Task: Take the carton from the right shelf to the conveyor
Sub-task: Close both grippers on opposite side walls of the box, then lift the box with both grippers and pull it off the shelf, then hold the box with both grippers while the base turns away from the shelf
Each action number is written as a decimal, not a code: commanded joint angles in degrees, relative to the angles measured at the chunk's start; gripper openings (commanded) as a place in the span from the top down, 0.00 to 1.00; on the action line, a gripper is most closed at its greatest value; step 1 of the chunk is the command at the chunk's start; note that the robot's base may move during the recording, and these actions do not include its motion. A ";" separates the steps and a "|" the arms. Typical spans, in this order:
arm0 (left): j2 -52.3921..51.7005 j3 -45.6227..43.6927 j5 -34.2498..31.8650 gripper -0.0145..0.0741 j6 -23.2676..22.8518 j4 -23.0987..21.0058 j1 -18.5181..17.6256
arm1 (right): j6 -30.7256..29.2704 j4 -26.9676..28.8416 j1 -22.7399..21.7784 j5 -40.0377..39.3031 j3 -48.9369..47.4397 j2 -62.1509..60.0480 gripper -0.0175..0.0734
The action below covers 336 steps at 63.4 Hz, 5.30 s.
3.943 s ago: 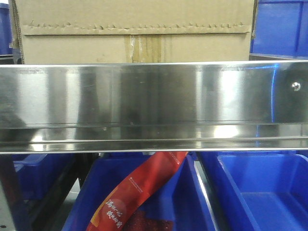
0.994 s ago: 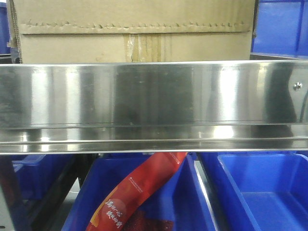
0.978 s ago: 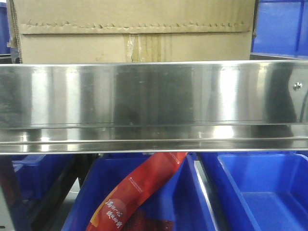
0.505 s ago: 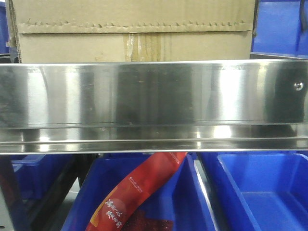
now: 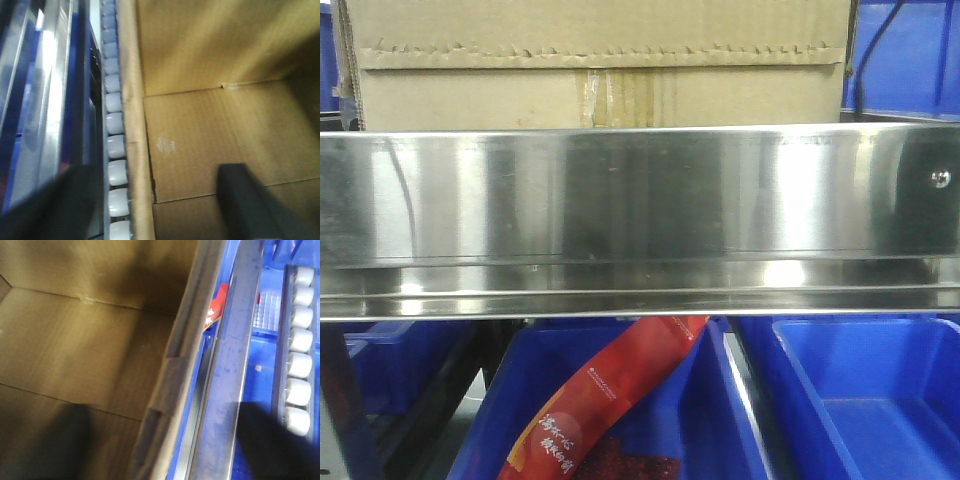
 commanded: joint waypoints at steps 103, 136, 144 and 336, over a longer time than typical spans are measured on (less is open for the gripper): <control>-23.51 14.59 7.52 0.86 -2.91 1.87 -13.16 | 0.44 -1.20 4.45 -2.22 30.51 -36.03 0.88; -23.51 14.59 7.52 0.86 -2.91 1.87 -13.16 | 0.44 -1.20 4.45 -2.61 30.51 -36.01 0.88; -23.40 14.59 7.52 0.86 -2.91 1.87 -13.16 | 0.44 -1.20 4.45 -3.12 30.51 -36.01 0.88; -23.30 14.59 5.03 0.86 -2.91 2.55 -13.27 | 0.44 -0.44 4.45 -3.60 30.51 -36.01 0.88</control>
